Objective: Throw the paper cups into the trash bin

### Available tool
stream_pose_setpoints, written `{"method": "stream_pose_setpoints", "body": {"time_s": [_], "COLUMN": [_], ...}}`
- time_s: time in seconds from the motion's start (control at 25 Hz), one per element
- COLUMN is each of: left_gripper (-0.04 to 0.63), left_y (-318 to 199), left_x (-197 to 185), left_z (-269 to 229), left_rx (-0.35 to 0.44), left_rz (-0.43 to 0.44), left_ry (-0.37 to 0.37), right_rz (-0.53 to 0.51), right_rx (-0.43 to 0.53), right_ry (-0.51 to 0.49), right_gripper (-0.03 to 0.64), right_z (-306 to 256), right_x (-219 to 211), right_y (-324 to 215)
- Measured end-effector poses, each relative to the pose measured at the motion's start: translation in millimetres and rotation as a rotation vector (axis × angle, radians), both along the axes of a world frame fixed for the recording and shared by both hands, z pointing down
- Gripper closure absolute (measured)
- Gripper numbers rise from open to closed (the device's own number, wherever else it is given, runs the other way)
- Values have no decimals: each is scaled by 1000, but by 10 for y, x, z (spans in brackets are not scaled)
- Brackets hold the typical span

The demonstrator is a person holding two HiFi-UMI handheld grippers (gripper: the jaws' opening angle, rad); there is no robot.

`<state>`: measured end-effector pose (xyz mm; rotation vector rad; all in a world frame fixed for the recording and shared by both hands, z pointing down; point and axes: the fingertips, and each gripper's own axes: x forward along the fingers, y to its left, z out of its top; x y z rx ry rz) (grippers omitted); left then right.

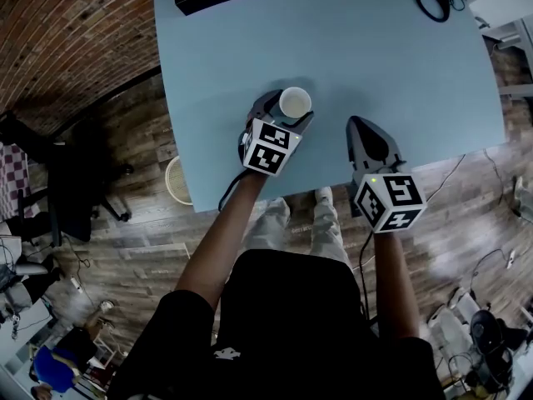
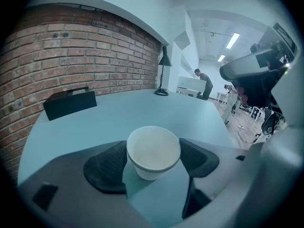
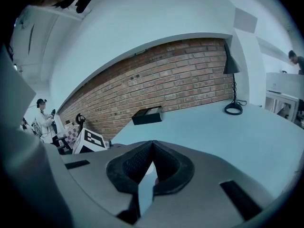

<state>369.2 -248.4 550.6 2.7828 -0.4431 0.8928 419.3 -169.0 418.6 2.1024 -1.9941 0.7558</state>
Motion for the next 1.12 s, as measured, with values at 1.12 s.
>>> {"method": "stream_pose_setpoints", "body": {"time_s": [1.12], "left_gripper": [244], "left_y": [182], "left_x": [-1], "left_z": [-507], "left_rx": [55], "left_rz": [-87], "left_ry": [38], "right_rz": [-47], "right_rx": [36], "right_ry": [6], "right_gripper": [617], "right_z": [-218], "right_x": [144], "right_y": [181]}}
